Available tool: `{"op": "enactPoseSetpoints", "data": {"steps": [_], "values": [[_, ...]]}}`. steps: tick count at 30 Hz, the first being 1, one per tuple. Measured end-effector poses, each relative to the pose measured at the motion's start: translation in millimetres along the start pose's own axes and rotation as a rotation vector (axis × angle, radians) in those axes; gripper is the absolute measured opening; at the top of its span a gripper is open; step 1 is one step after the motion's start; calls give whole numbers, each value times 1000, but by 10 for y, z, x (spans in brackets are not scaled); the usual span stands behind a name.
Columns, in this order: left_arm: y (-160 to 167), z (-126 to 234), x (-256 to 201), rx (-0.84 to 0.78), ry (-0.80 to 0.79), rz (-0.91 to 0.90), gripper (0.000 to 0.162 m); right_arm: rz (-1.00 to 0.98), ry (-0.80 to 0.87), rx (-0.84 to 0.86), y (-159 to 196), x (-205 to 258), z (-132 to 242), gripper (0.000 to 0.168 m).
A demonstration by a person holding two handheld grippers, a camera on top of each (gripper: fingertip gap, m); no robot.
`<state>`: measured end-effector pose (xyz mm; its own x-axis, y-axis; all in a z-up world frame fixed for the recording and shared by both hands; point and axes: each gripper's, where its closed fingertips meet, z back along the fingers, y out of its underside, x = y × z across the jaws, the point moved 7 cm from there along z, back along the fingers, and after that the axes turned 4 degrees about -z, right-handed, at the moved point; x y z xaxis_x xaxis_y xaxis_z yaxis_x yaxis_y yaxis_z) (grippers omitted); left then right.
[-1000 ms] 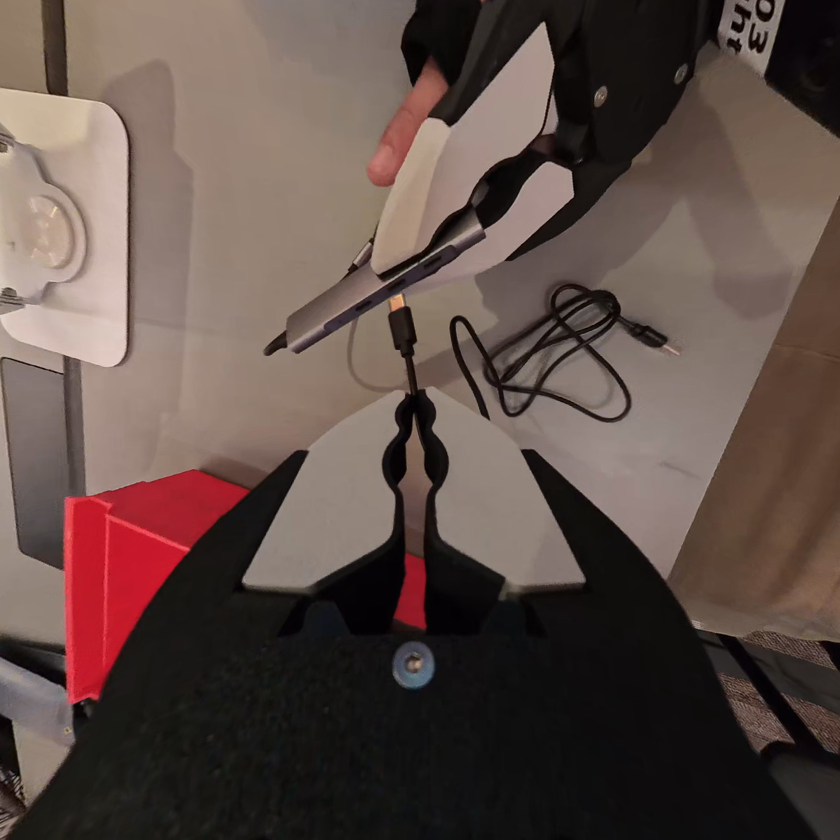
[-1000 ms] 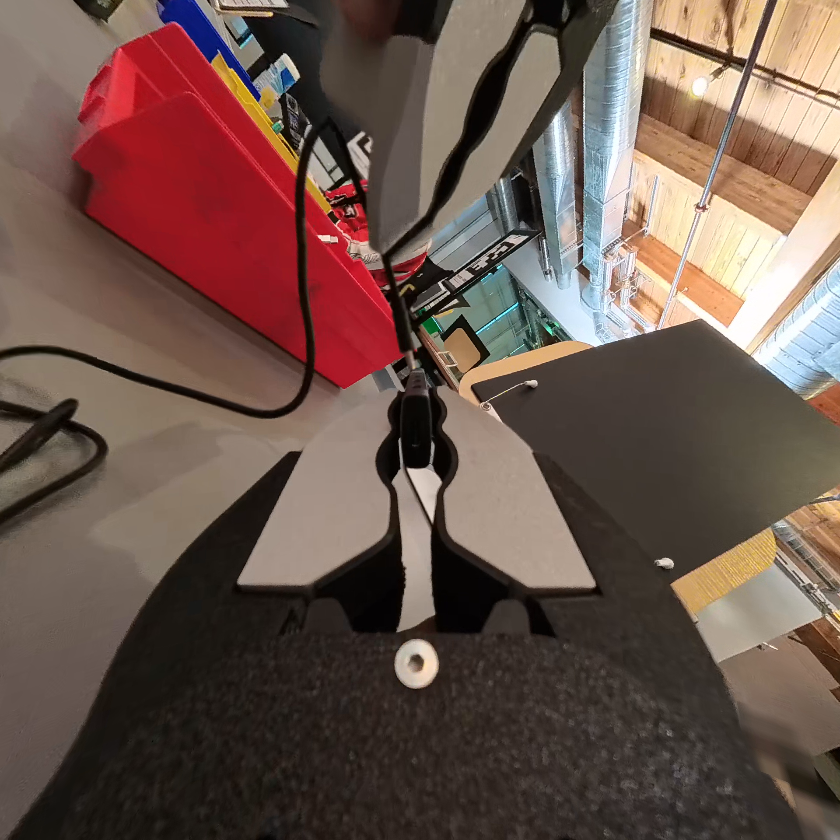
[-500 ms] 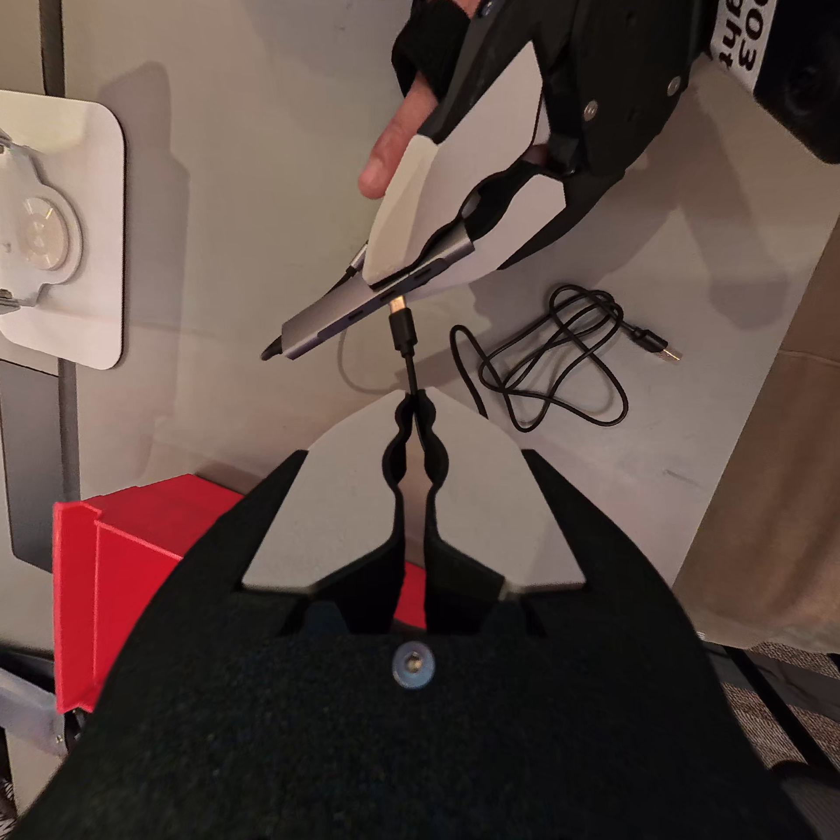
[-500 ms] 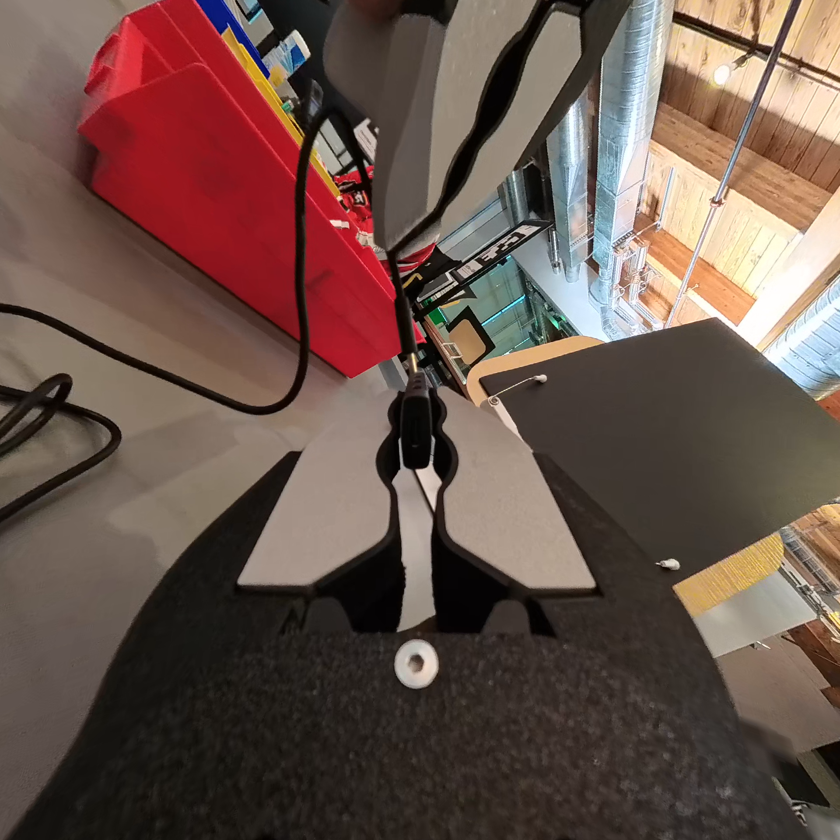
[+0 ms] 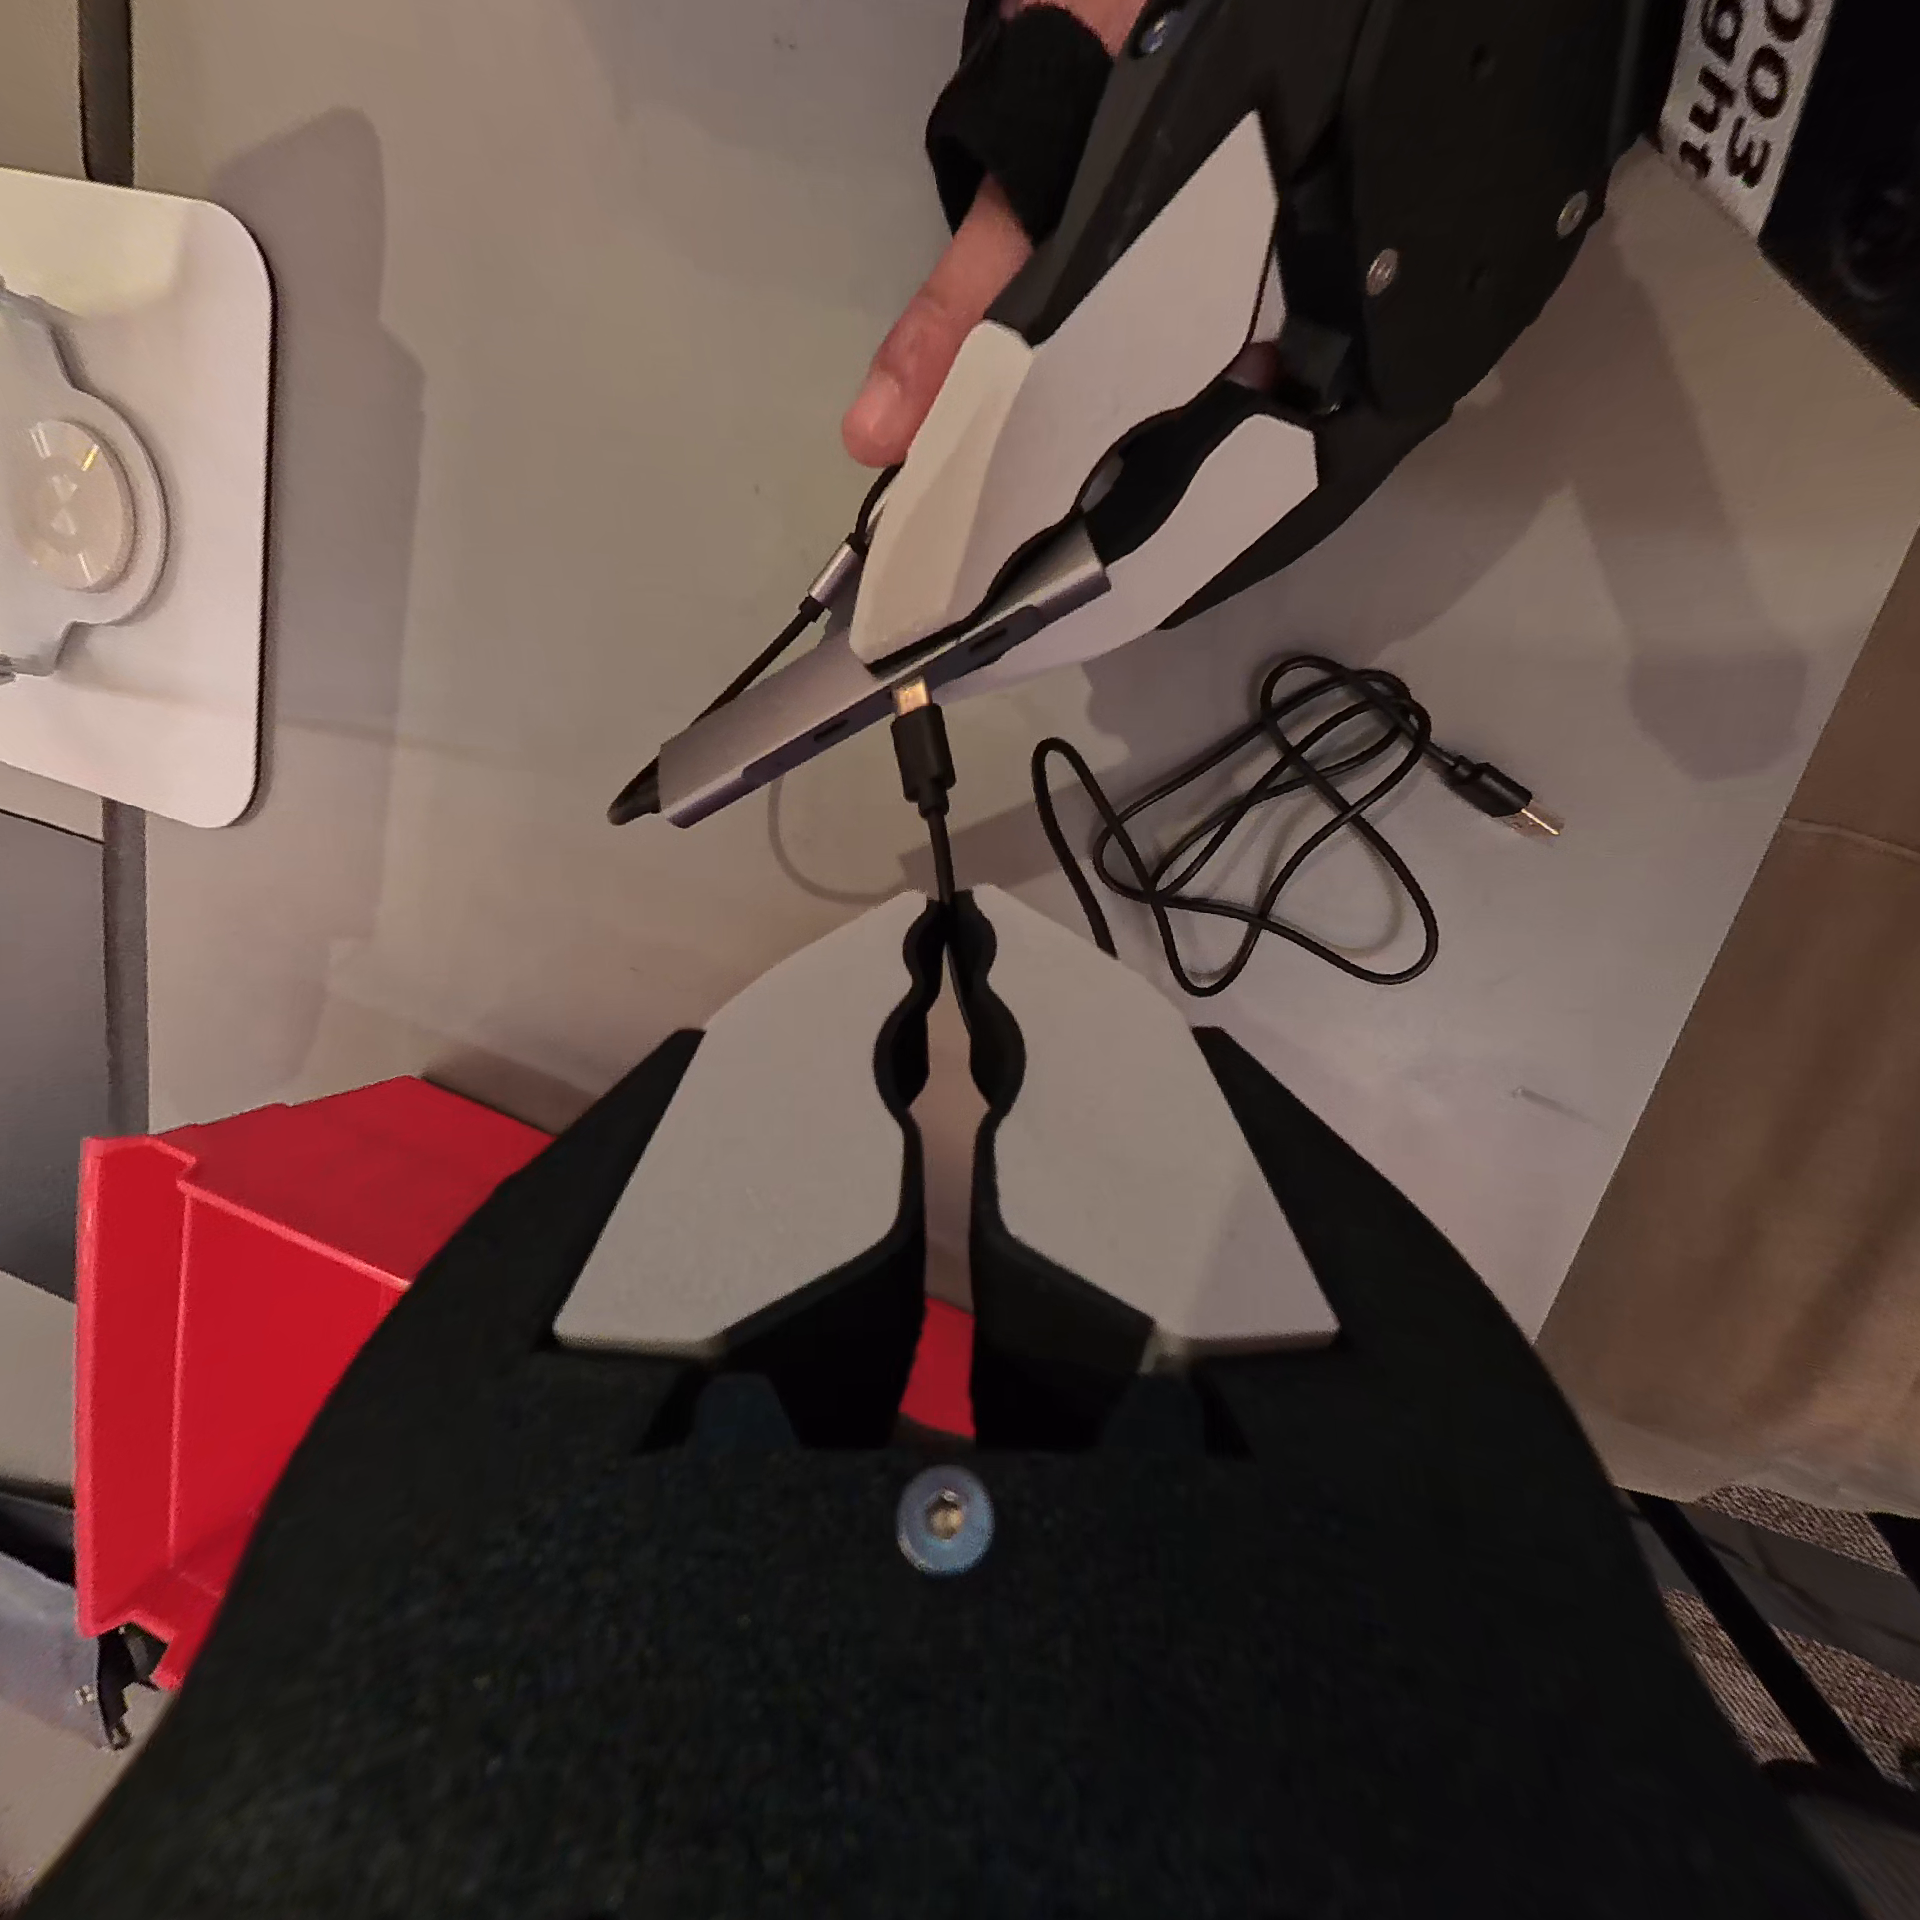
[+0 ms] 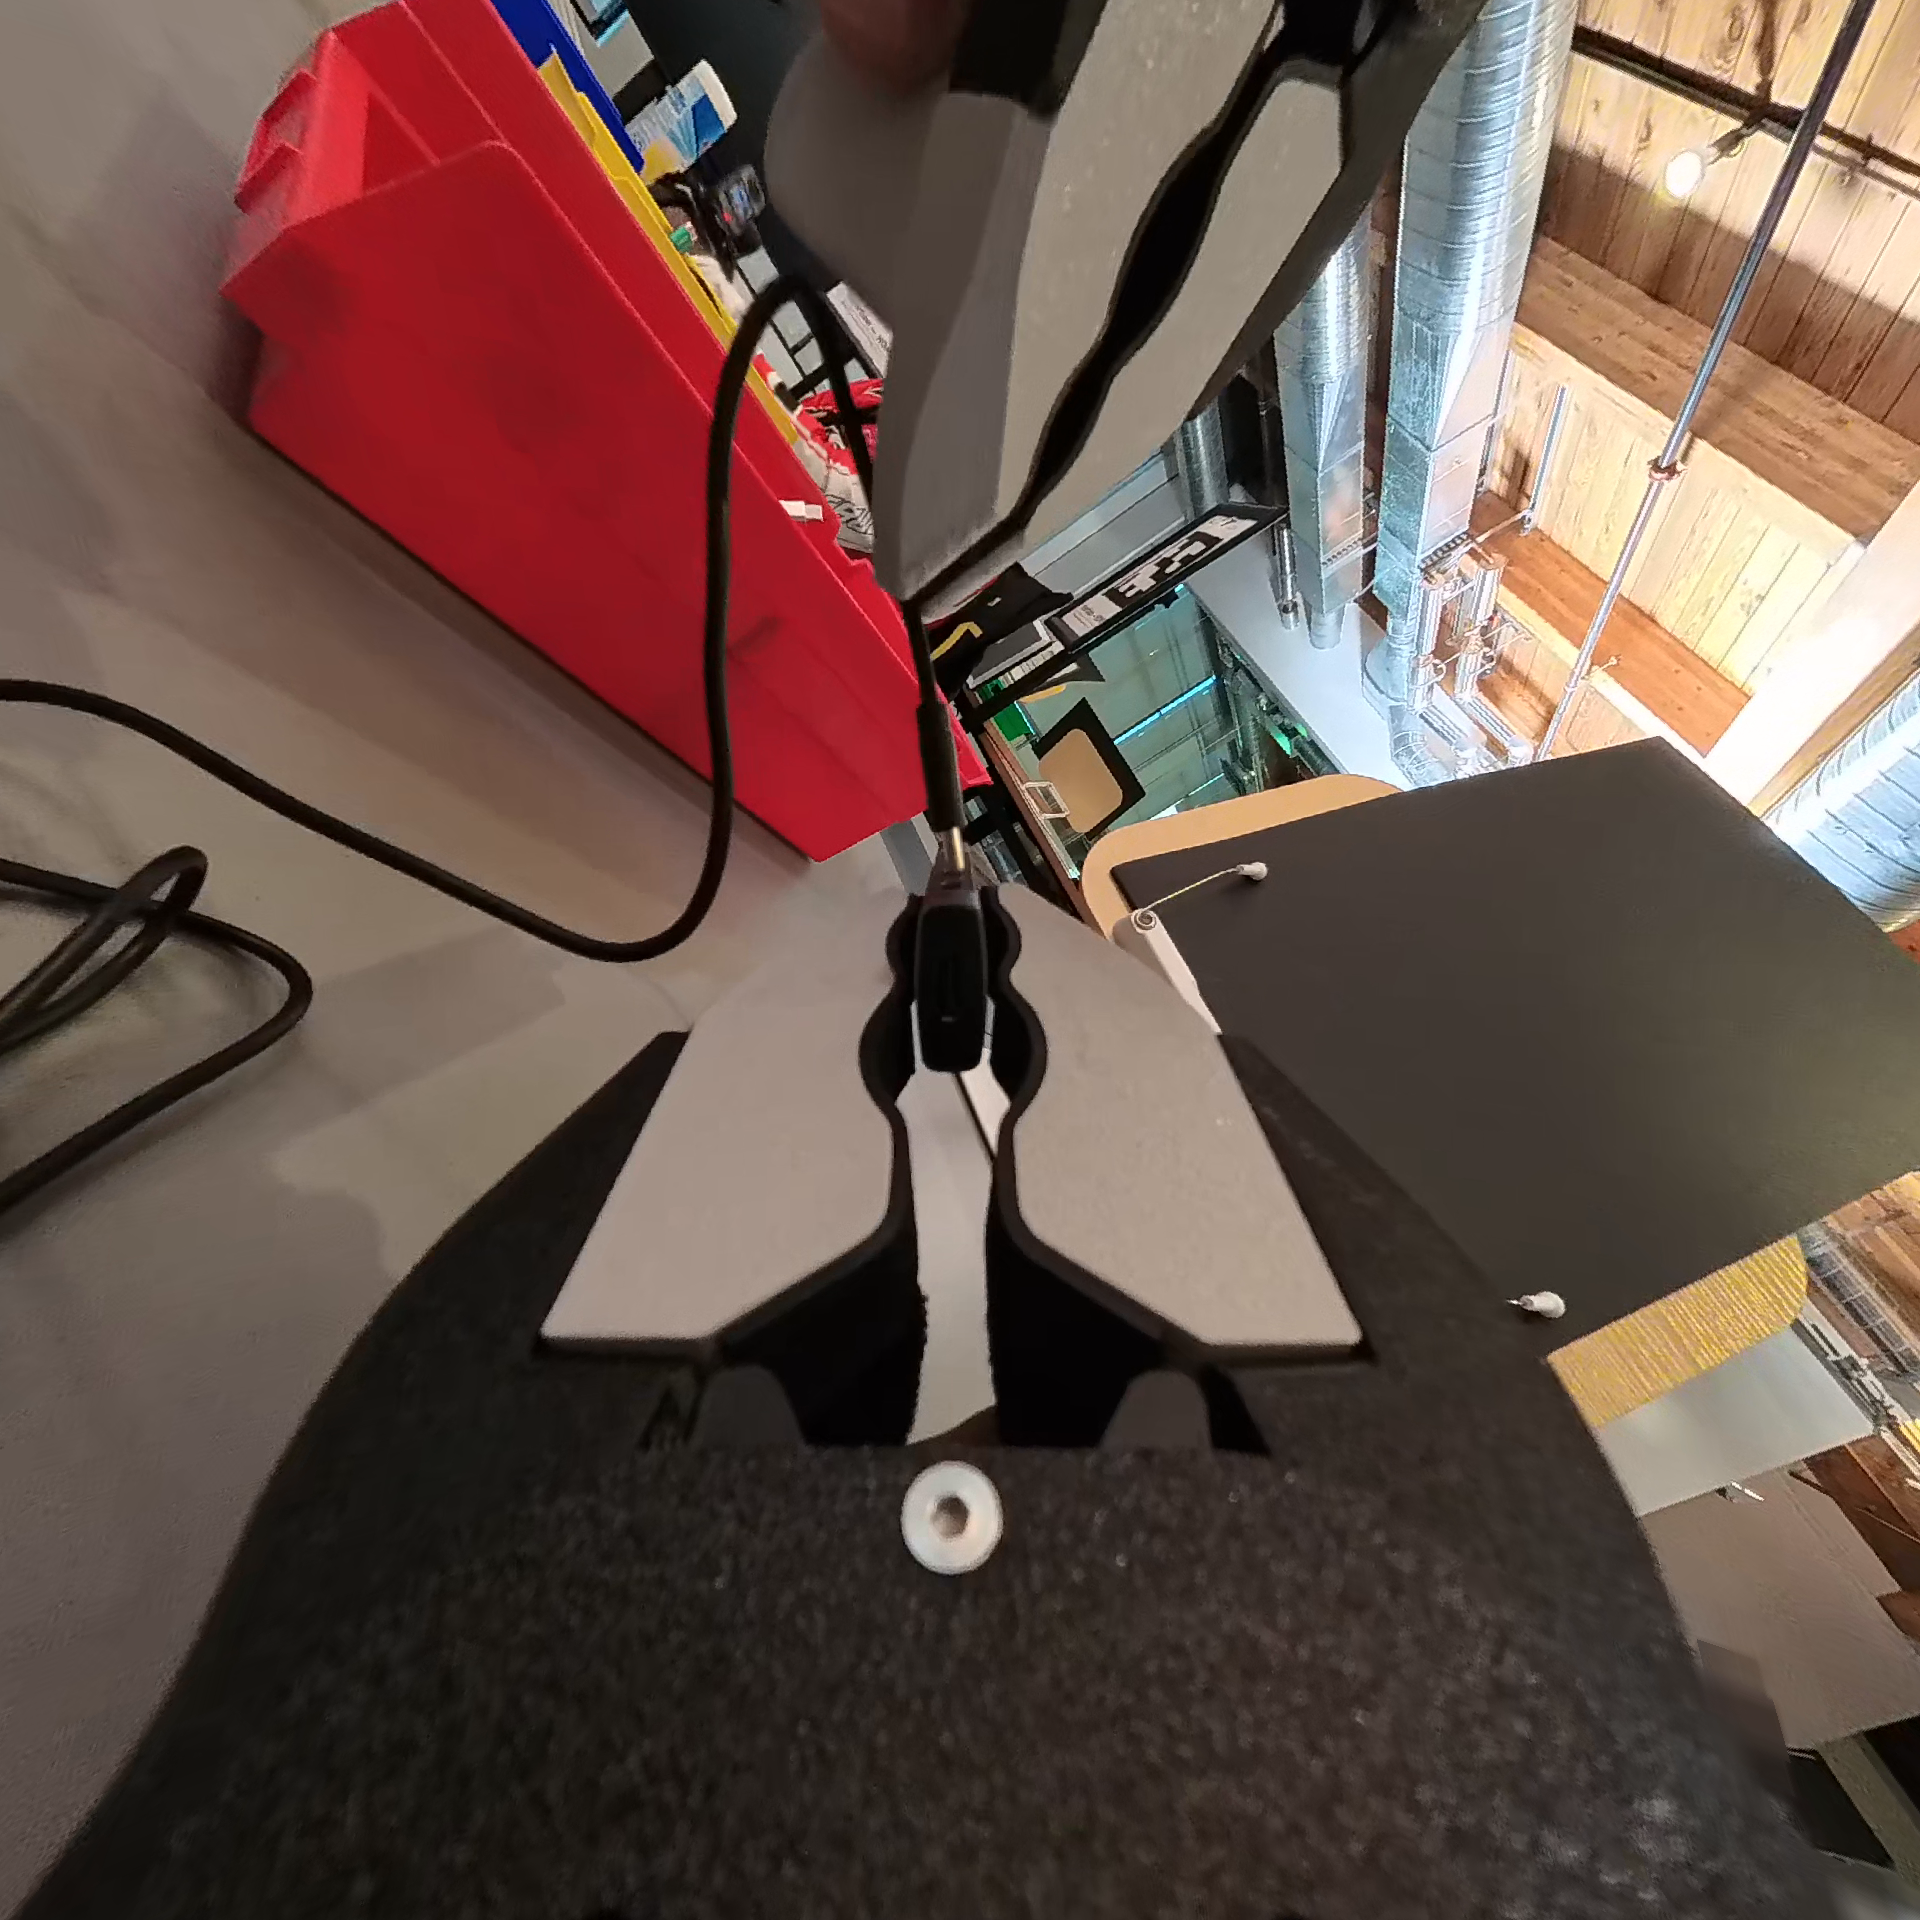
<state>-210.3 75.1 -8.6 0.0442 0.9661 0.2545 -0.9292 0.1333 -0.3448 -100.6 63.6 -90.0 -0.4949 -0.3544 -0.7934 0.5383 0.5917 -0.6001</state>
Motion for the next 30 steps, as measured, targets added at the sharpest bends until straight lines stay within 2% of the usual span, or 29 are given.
{"op": "enactPoseSetpoints", "data": {"steps": [1,14,23,30], "values": [[8,-6,2,11,2,0,2,2,-2,-3,-5,3,1,9],[5,-95,14,-52,-1,54,2,-18,11,19,43,-33,9,9],[122,-146,63,-220,90,181,2,6,-2,21,71,-26,8,9],[151,-124,51,-94,149,99,1,78,-39,11,32,82,-19,9]]}}
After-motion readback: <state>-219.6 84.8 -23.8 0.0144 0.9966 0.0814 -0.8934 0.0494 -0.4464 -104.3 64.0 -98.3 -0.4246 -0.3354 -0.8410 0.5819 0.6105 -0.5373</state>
